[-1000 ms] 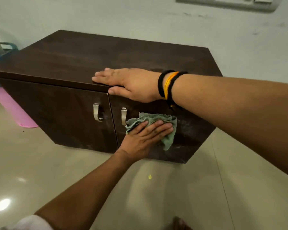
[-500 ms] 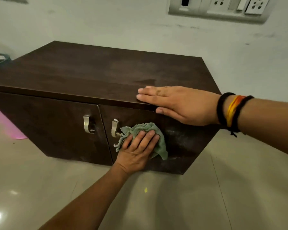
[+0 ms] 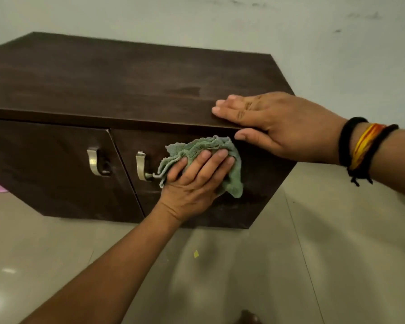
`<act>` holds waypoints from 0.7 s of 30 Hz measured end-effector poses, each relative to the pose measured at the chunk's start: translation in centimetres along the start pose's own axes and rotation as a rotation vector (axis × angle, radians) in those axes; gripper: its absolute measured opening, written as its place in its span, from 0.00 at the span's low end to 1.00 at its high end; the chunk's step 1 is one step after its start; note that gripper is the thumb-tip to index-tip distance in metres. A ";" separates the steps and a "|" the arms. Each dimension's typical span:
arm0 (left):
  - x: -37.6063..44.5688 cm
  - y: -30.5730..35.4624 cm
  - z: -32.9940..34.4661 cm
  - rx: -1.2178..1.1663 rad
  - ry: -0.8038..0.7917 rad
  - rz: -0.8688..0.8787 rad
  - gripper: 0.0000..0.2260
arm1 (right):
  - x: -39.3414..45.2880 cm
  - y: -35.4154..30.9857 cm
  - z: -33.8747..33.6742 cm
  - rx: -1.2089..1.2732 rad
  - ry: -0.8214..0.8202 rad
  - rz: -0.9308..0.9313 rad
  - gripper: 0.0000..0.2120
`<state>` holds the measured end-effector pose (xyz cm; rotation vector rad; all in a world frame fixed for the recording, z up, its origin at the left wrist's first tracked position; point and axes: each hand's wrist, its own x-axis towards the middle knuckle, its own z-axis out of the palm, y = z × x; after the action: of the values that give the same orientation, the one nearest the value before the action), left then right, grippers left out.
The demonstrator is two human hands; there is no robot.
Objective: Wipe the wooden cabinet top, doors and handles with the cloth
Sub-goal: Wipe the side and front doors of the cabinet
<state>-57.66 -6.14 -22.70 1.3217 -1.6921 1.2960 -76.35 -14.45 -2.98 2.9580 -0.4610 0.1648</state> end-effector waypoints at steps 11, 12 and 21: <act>-2.5 -0.9 -0.3 0.019 -0.113 0.085 0.35 | -1.0 0.6 0.0 0.195 -0.027 0.176 0.32; -3.4 -0.9 -0.6 0.026 -0.120 0.049 0.37 | -1.0 0.7 -0.1 0.207 -0.023 0.177 0.31; -1.2 1.1 -0.4 -0.021 -0.191 0.249 0.32 | -1.0 0.6 -0.3 0.194 -0.063 0.190 0.32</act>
<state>-58.34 -5.37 -24.01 1.2886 -2.0504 1.3182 -77.52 -14.67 -2.73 3.1107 -0.7778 0.1445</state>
